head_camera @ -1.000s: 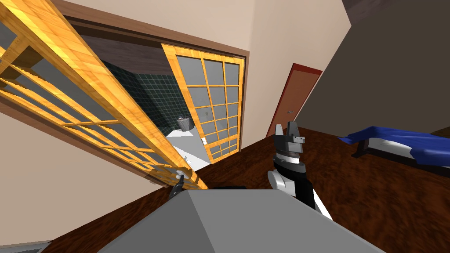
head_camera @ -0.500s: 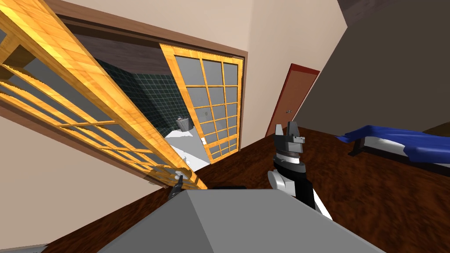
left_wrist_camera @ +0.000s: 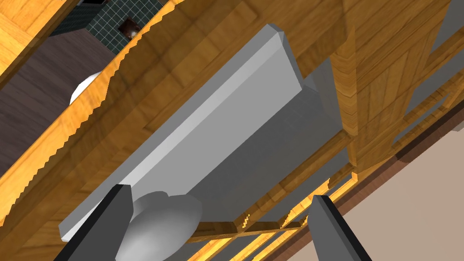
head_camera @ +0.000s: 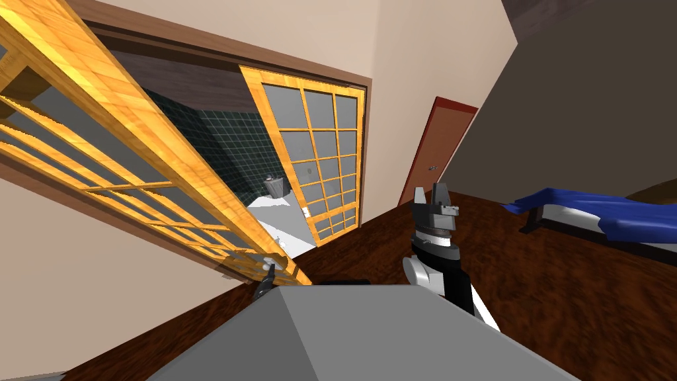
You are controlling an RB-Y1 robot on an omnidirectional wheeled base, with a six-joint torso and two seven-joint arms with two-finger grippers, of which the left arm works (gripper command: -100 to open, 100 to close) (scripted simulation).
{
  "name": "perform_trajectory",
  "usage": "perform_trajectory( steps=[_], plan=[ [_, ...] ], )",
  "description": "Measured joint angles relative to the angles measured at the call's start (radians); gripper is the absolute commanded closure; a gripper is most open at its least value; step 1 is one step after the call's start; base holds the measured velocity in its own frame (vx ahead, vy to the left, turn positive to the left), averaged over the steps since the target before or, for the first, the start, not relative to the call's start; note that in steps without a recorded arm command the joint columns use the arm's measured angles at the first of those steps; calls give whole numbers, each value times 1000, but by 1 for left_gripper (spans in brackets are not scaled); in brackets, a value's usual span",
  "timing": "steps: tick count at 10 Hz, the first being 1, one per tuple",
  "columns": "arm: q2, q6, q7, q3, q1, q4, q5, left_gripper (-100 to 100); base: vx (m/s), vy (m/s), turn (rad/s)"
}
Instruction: Pull the door open
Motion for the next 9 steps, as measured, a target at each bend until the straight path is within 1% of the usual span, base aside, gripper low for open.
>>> perform_trajectory(
  steps=[1, 2, 3, 4, 5, 6, 7, 8, 9],
  plan=[
    [-1, -4, 9, -2, 4, -1, 2, 100, -6, -5, -9],
    [-5, 13, 19, -7, 28, -41, 1, 100, 14, -10, 22],
    [-8, 16, 16, -5, 22, -37, 2, 100, 14, -2, -6],
    [-5, 19, 19, -6, 23, -37, 2, 100, -13, 0, 11],
    [3, -3, 19, -3, 0, 7, 4, 100, -1, 3, -22],
    [-4, 4, 18, -4, 17, -21, 3, 100, 2, -2, 10],
    [13, -24, 22, -3, -16, 45, 5, 100, 0, 0, 0],
    [10, -29, 20, 0, -15, 53, 6, 100, 5, 6, 7],
    [2, -5, 18, -1, 1, 20, 5, 100, -23, -19, -79]
  ],
)
